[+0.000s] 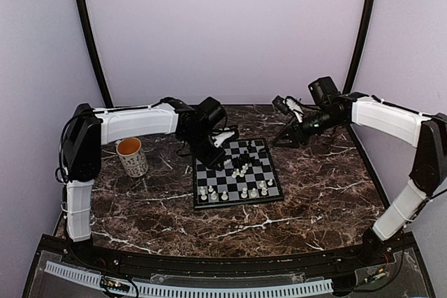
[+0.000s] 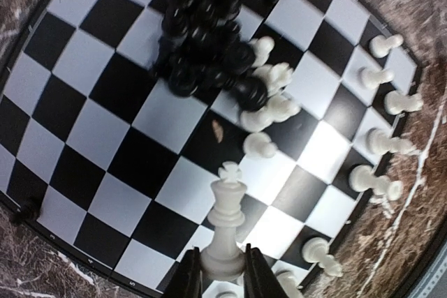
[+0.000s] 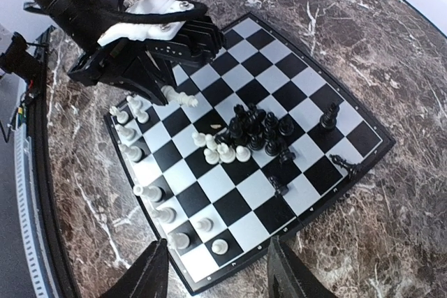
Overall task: Set up the chess pieces on the board
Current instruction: Pick up the queen from the chessboard, then pass from the left arm to the right
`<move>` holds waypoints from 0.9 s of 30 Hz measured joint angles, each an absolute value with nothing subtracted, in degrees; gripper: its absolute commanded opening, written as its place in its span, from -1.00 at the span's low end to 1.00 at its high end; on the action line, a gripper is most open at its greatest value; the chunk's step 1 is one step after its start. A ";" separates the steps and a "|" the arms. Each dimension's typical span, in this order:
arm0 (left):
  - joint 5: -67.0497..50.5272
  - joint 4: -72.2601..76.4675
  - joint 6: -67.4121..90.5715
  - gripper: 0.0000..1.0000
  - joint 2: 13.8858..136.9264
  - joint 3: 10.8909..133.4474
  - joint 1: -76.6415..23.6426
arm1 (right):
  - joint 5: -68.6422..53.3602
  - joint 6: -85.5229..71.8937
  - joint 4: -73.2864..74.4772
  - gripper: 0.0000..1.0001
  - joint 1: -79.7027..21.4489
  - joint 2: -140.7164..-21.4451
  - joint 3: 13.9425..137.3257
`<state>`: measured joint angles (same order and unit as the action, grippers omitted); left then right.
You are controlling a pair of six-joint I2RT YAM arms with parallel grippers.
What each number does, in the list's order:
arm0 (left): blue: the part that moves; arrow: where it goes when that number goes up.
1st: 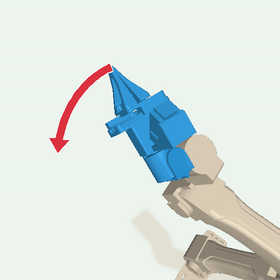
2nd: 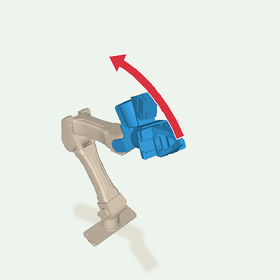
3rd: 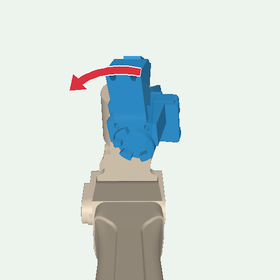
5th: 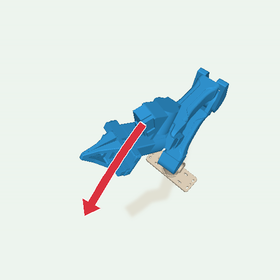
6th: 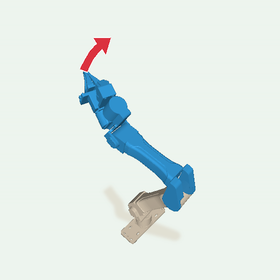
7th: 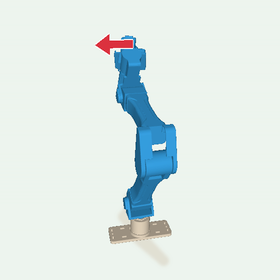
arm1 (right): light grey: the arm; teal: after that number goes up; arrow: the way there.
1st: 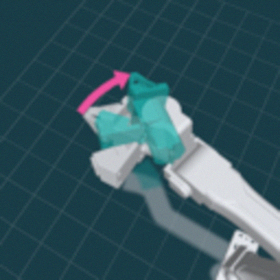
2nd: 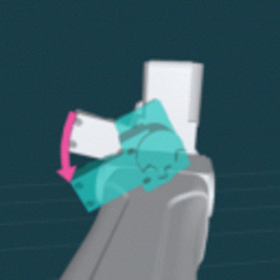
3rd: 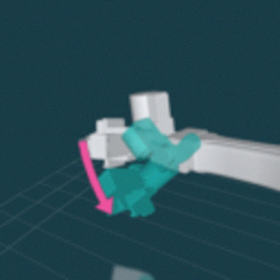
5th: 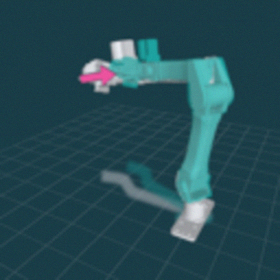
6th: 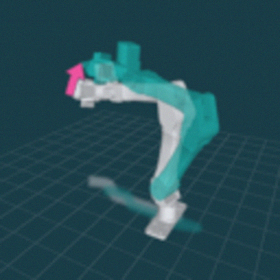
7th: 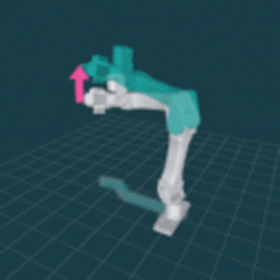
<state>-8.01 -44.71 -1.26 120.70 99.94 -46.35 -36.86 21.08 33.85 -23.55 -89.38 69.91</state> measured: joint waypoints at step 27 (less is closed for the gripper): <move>-21.34 -23.99 1.78 -0.82 107.46 92.58 -49.08 | -70.87 -4.82 24.71 -0.06 -26.63 -106.34 80.34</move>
<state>-21.34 -23.99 1.78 107.46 92.58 -49.08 -70.87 -4.82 24.71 -26.63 -106.34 80.34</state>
